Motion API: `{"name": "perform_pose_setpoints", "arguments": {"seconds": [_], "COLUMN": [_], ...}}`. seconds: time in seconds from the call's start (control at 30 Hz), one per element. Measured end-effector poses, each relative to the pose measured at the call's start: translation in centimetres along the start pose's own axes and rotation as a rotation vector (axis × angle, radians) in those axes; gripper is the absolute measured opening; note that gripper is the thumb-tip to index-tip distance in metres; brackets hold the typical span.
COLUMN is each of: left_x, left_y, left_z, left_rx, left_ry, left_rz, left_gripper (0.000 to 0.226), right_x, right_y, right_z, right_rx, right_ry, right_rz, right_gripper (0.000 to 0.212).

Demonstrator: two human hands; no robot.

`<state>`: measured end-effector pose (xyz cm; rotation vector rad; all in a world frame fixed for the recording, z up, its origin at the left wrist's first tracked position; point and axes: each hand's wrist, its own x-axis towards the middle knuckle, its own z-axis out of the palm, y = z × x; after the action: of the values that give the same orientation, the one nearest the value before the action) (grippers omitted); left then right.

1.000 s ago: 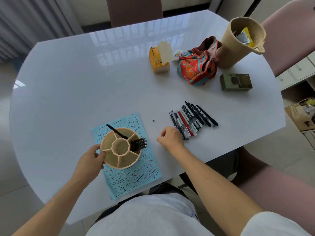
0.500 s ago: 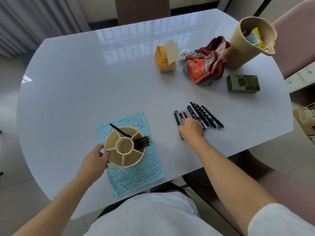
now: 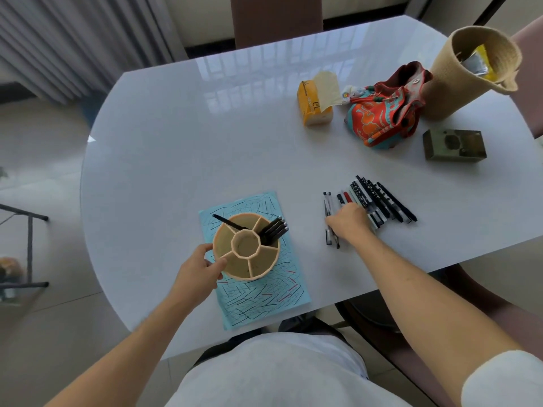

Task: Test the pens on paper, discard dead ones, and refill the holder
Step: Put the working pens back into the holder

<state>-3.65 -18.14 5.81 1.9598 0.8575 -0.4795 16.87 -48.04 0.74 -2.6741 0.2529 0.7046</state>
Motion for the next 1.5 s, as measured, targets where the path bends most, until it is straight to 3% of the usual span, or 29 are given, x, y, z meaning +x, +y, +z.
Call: {"name": "perform_pose_setpoints", "arguments": {"seconds": [0.13, 0.23, 0.43, 0.53, 0.73, 0.83, 0.93, 1.1, 1.33, 1.5], "left_x": [0.2, 0.4, -0.1, -0.4, -0.3, 0.6, 1.1, 1.2, 1.0, 0.8], "left_y": [0.2, 0.1, -0.8, -1.1, -0.9, -1.0, -1.0, -1.1, -1.1, -0.9], "left_z": [-0.3, -0.2, 0.8, 1.0, 0.0, 0.0, 0.3, 0.7, 1.1, 1.2], "left_rx": [-0.042, -0.025, -0.004, -0.002, -0.1, -0.116, -0.098, -0.071, -0.065, -0.055], "left_ry": [-0.001, -0.01, -0.082, -0.106, -0.09, -0.061, -0.023, 0.006, 0.03, 0.047], "left_rz": [0.015, 0.016, 0.015, 0.01, 0.027, 0.018, 0.038, 0.028, -0.004, -0.015], "left_gripper": [0.047, 0.048, 0.053, 0.059, 0.072, 0.046, 0.028, 0.026, 0.027, 0.025], "right_x": [-3.1, -6.7, -12.3, -13.5, -14.3, -14.4, -13.1, -7.0, -2.2, -2.1], "right_y": [-0.5, -0.7, -2.1, -3.6, -3.6, -2.4, -0.7, 2.1, 2.3, 1.6], "right_z": [-0.6, -0.5, 2.7, 4.6, 6.8, 6.1, 4.8, 2.6, 1.8, 2.5], "right_rx": [0.413, 0.802, 1.132, 1.198, 0.889, 0.951, 0.961, 0.496, 0.054, -0.11], "right_ry": [0.059, -0.027, -0.164, -0.153, -0.104, -0.133, -0.021, 0.267, 0.244, 0.166], "right_rz": [-0.079, -0.131, -0.191, -0.188, -0.249, -0.247, -0.177, -0.084, -0.086, -0.142], "right_gripper": [0.013, 0.019, 0.016, 0.012, 0.011, 0.023, 0.041, 0.014, 0.042, 0.031]}}
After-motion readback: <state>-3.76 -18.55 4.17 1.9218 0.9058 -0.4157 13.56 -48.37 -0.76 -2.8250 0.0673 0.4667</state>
